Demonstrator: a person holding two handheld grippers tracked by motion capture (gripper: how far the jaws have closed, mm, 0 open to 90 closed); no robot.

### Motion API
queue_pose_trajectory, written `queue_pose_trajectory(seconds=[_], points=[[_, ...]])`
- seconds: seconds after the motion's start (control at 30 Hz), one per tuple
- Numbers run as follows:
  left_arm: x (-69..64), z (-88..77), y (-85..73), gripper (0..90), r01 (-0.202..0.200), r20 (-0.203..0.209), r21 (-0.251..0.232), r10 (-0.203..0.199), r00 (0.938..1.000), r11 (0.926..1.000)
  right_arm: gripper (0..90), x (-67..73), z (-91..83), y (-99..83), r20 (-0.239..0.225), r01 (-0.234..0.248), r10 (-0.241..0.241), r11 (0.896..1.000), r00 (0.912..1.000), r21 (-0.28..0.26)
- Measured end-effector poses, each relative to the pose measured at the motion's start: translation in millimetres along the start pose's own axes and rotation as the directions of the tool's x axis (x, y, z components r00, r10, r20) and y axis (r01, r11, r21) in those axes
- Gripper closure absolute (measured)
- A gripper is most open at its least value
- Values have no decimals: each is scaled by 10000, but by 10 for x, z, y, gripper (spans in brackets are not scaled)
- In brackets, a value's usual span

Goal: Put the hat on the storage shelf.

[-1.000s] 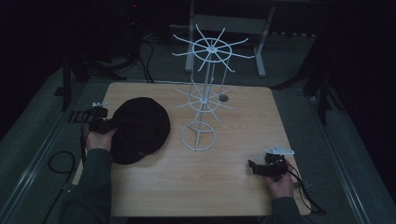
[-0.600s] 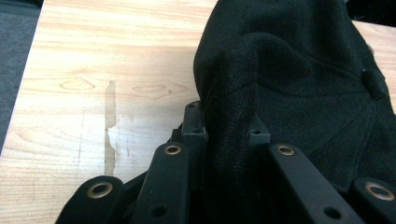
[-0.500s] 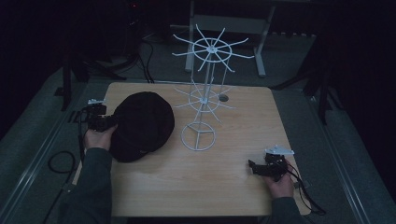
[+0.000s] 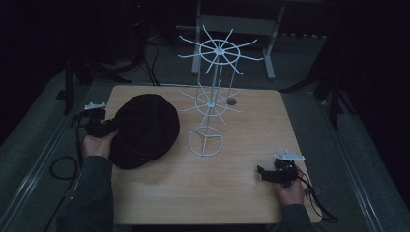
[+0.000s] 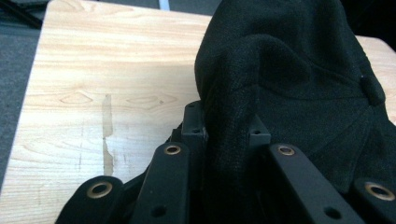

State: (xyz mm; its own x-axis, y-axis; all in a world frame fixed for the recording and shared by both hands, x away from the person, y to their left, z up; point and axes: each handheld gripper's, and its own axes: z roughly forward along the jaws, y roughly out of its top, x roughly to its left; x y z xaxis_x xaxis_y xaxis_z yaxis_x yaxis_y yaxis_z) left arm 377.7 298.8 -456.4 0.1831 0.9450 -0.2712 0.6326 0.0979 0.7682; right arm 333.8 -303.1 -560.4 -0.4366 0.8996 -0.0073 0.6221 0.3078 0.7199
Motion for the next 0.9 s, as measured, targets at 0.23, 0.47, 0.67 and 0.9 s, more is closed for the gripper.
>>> queue_pose_trajectory(seconds=[0.23, 0.47, 0.67, 0.9], points=[[0, -169, 55, 777, -10, 263, -388, 20, 9997, 9992, 121, 0, 0, 0, 0, 5, -5, 10000, 10000, -4], [-12, -260, 108, 776, -26, 500, -640, 58, 9987, 9979, 121, -1, 2, 1, -4, 15, -15, 10000, 10000, -11], [-15, -311, 137, 777, -37, 699, -758, 90, 9975, 9971, 121, -1, 2, 1, -5, 16, -16, 10000, 10000, -8], [-3, -398, 160, 776, 50, 832, -992, 32, 9965, 9951, 121, -2, 5, 4, -1, 15, -15, 10000, 10000, -8]])
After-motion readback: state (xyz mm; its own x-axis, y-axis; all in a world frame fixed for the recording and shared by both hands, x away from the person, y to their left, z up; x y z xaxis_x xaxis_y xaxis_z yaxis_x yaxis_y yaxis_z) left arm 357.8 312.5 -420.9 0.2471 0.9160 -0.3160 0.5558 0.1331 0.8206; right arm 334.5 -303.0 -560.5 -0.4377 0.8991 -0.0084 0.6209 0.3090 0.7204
